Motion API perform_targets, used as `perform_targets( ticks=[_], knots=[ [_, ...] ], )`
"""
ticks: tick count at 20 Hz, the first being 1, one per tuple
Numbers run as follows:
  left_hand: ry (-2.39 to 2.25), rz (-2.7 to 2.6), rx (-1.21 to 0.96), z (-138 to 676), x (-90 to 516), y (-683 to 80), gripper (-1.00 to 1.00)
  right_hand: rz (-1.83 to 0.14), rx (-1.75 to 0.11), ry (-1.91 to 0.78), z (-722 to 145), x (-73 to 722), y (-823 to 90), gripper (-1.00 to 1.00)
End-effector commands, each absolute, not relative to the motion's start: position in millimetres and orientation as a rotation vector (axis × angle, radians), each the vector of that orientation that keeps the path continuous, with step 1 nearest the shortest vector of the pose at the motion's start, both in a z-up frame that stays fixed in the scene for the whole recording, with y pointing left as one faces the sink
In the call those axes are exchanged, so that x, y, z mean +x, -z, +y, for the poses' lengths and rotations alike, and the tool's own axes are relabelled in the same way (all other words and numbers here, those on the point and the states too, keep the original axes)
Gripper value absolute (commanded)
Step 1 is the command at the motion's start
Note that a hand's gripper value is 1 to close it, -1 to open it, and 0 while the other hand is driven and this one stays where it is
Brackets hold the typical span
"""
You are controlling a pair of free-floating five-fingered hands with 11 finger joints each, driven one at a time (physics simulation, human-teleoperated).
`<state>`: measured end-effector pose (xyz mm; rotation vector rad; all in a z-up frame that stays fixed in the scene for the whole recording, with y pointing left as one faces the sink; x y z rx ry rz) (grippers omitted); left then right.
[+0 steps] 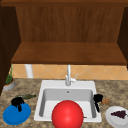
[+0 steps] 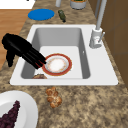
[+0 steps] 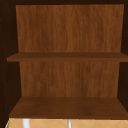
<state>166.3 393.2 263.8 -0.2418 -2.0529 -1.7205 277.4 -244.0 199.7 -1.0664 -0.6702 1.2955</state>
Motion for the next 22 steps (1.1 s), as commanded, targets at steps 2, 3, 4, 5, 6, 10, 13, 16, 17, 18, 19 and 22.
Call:
perform_targets(
  ticks=[2,3,4,5,6,10,13,16,17,18,19,22],
  knots=[
    [1.720,-2.053,-0.242,393.2,166.3,-263.8,0.00,-0.722,-1.088,-1.258,-234.5,238.3,-196.0,-1.00],
    [1.720,-2.053,-0.242,393.2,166.3,-263.8,0.00,-0.725,-1.093,-1.250,-233.3,231.3,-196.5,-1.00],
    [1.720,-2.053,-0.242,393.2,166.3,-263.8,0.00,-0.729,-1.097,-1.243,-231.9,224.4,-196.3,-1.00],
    [1.720,-2.053,-0.242,393.2,166.3,-263.8,0.00,-0.734,-1.109,-1.227,-232.0,220.6,-196.5,-1.00],
    [1.720,-2.053,-0.242,393.2,166.3,-263.8,0.00,-0.713,-1.127,-1.215,-234.1,220.0,-197.6,-1.00],
    [1.720,-2.053,-0.242,393.2,166.3,-263.8,0.00,-0.679,-1.065,-1.290,-232.8,222.9,-193.7,-1.00],
    [1.720,-2.053,-0.242,393.2,166.3,-263.8,0.00,-0.689,-1.044,-1.295,-232.9,222.9,-190.5,-1.00],
    [1.720,-2.053,-0.242,393.2,166.3,-263.8,0.00,-0.724,-1.035,-1.327,-233.1,223.3,-188.8,-1.00],
    [1.720,-2.053,-0.242,393.2,166.3,-263.8,0.00,-0.753,-1.044,-1.345,-227.2,229.2,-188.6,-1.00],
    [1.720,-2.053,-0.242,393.2,166.3,-263.8,0.00,-0.772,-1.062,-1.343,-226.0,228.9,-188.9,-1.00],
    [1.720,-2.053,-0.242,393.2,166.3,-263.8,0.00,-0.792,-1.061,-1.338,-227.4,228.2,-188.4,-1.00],
    [1.720,-2.053,-0.242,393.2,166.3,-263.8,0.00,-0.867,-1.059,-1.327,-229.8,228.1,-189.7,-1.00]
  ],
)
